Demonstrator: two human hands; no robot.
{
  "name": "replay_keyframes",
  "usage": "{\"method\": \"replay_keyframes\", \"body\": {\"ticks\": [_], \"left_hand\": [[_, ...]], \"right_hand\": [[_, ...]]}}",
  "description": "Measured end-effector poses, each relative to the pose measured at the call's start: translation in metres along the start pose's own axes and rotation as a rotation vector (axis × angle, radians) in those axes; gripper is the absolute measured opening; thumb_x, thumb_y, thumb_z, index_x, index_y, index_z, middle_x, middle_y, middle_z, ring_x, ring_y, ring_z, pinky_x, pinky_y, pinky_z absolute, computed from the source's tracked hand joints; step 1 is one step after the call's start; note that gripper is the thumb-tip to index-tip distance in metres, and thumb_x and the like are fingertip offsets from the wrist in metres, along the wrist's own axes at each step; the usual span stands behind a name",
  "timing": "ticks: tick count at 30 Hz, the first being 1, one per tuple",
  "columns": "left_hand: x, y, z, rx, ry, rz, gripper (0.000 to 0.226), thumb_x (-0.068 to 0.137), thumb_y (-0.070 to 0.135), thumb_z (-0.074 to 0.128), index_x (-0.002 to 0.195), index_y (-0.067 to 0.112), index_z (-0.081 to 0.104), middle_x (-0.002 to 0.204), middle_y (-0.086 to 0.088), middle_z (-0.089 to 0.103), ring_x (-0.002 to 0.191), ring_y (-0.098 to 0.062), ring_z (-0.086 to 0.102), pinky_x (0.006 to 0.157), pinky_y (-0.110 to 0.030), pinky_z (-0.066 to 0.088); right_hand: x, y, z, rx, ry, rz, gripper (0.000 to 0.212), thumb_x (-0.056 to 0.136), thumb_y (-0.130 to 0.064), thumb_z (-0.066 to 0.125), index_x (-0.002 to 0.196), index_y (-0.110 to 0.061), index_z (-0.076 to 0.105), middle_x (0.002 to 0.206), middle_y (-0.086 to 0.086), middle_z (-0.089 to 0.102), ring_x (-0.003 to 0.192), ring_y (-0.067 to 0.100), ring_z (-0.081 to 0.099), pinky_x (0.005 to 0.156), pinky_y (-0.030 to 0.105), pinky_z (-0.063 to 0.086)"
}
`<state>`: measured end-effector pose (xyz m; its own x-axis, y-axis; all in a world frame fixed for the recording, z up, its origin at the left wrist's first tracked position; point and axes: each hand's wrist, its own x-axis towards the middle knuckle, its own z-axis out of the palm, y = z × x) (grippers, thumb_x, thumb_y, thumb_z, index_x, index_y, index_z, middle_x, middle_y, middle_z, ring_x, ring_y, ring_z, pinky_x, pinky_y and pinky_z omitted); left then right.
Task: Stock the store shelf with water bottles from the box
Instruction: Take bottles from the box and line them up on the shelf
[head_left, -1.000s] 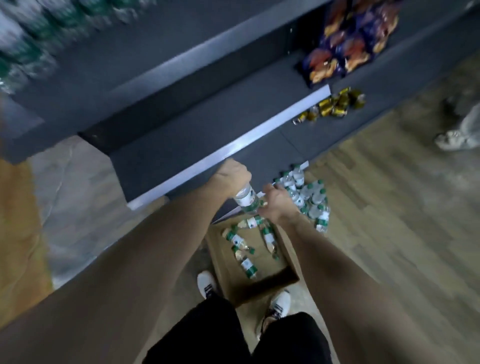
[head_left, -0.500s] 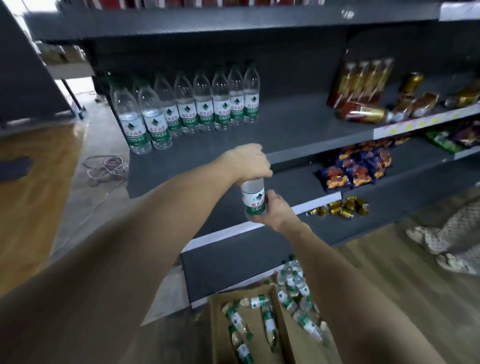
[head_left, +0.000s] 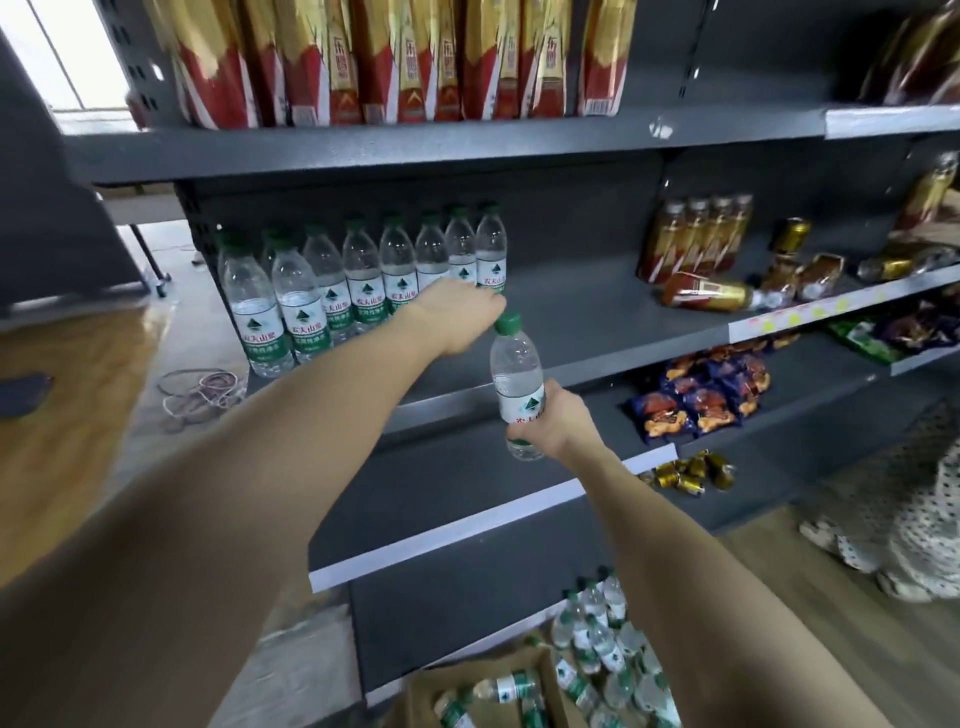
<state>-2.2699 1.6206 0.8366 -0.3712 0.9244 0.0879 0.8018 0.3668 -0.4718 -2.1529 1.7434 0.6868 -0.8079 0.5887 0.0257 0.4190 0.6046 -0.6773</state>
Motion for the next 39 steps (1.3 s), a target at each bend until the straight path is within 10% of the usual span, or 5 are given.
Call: {"method": "replay_keyframes", "body": {"ticks": [4, 12, 27, 39], "left_hand": [[0.028, 0.006, 0.02, 0.032, -0.178, -0.099, 0.015, 0.086, 0.007, 0.057, 0.1, 0.013, 0.055, 0.096, -0.003, 0.062, 0.081, -0.023, 0.059, 0.077, -0.039, 0.055], [0.078, 0.014, 0.058, -0.124, -0.364, -0.378, 0.041, 0.091, 0.023, 0.056, 0.132, 0.021, 0.054, 0.121, -0.004, 0.063, 0.103, -0.025, 0.062, 0.075, -0.033, 0.046], [0.021, -0.021, 0.078, -0.265, -0.493, -0.898, 0.022, 0.094, 0.031, 0.053, 0.105, 0.013, 0.06, 0.113, -0.009, 0.063, 0.103, -0.03, 0.06, 0.074, -0.037, 0.045], [0.015, -0.04, 0.097, -0.173, -0.55, -0.906, 0.025, 0.091, 0.025, 0.054, 0.11, 0.013, 0.063, 0.114, -0.01, 0.064, 0.103, -0.031, 0.06, 0.082, -0.041, 0.051]], "right_hand": [[0.044, 0.014, -0.029, 0.043, 0.02, -0.071, 0.057, 0.062, -0.041, 0.079, 0.11, -0.017, 0.057, 0.099, 0.0, 0.07, 0.094, 0.024, 0.064, 0.082, 0.039, 0.056], [0.143, 0.011, -0.062, 0.145, -0.059, -0.232, 0.059, 0.057, -0.047, 0.076, 0.108, -0.023, 0.056, 0.098, -0.005, 0.068, 0.092, 0.021, 0.064, 0.083, 0.04, 0.055], [0.186, -0.052, 0.042, 0.21, -0.349, -0.411, 0.071, 0.065, -0.036, 0.084, 0.125, -0.015, 0.051, 0.119, 0.009, 0.068, 0.107, 0.031, 0.064, 0.088, 0.041, 0.054], [0.199, -0.097, 0.092, 0.253, -0.328, -0.432, 0.075, 0.065, -0.035, 0.089, 0.121, -0.006, 0.048, 0.119, 0.017, 0.063, 0.109, 0.034, 0.062, 0.087, 0.04, 0.052]]}}
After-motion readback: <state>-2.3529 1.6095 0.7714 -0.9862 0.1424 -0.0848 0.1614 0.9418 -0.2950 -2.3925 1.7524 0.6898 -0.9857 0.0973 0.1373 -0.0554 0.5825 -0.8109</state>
